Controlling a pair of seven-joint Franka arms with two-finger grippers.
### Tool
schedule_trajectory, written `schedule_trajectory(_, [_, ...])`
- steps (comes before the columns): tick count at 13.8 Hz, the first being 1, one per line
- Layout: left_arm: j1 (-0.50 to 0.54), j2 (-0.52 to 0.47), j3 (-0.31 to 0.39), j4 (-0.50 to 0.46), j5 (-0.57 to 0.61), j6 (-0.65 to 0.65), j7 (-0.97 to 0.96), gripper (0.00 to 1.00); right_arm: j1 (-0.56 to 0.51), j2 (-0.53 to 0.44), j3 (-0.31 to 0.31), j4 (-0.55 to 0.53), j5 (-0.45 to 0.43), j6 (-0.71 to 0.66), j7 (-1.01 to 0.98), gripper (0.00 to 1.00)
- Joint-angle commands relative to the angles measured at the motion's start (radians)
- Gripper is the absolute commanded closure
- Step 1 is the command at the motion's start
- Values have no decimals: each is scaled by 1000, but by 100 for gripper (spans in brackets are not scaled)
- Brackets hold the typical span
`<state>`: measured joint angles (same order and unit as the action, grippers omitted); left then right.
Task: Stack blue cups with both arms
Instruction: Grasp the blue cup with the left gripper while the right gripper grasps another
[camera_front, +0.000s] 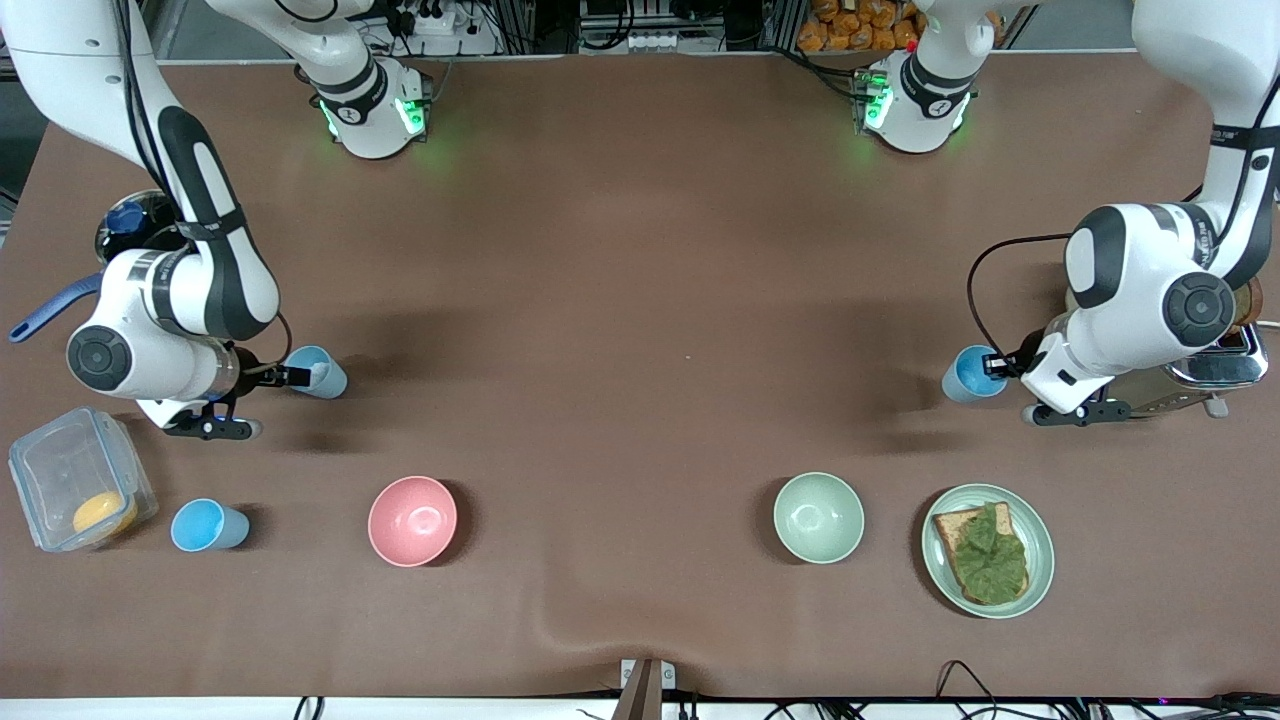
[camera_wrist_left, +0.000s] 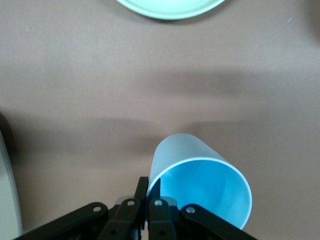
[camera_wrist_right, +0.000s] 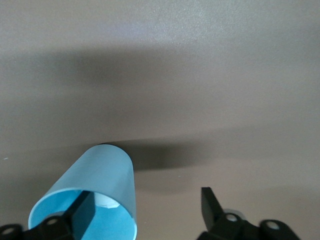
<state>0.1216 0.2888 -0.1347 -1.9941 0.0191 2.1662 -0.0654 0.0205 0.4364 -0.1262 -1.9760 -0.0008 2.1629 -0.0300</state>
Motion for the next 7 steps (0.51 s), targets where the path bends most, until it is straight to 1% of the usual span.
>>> schedule_trajectory(1, [0,-20,-9,32,-11,-46,-5,100,-4,5,8,6,4,-14,5,100])
schedule_trajectory(4, [0,-20,-13,77,-11,-92,-5,100,9,5,8,8,24,-35,13,100])
schedule_trajectory(6, [0,-19,-22,96,-13,-109,-5,100,13,8,7,15,77,-57,19,100])
schedule_trajectory(7, [0,-19,-23,104,-13,-115,-7,100,15,7,7,22,82,-70,21,100])
